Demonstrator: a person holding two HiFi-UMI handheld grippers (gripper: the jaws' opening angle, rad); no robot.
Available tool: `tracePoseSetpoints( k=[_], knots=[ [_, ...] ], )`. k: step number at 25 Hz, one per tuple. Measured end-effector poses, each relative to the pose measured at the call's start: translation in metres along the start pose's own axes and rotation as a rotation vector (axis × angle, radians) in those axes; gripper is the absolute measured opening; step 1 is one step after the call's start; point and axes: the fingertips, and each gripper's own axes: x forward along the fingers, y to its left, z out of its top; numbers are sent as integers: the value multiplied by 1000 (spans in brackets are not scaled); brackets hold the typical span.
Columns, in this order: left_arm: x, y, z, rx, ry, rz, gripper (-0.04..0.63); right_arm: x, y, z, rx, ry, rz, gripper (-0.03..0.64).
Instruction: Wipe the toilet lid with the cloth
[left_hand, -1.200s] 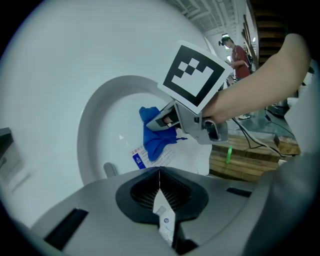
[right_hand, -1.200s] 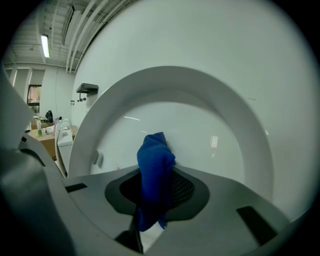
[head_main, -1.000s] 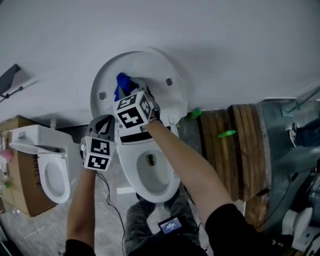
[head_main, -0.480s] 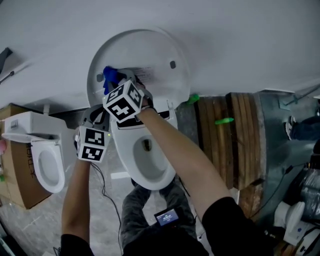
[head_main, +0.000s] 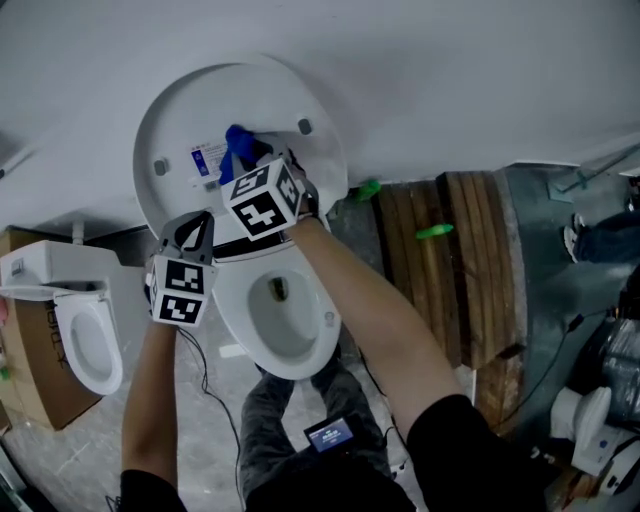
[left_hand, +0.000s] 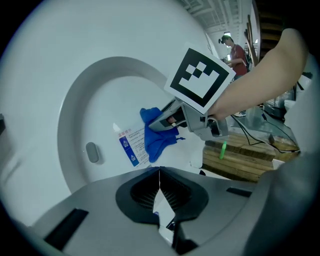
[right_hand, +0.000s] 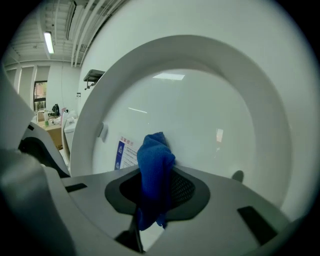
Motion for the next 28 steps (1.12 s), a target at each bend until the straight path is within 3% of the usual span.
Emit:
tracePoseSetpoints(
  k=[6,14,21,28],
  knots=[
    [16,-27,22,19,-2,-24,12,-21,-56,-17,64,0,-73,91],
    [30,-50,36,29,-7,-32,12,-29,-80,-64,93,65,-90,91],
    [39,-56,11,19,20,-23,12,-15,-79,-102,81,121,-104,91],
    [45,-46,-40,-15,48,-20,12,0,-73,-110,45,94,-145,91]
  ],
)
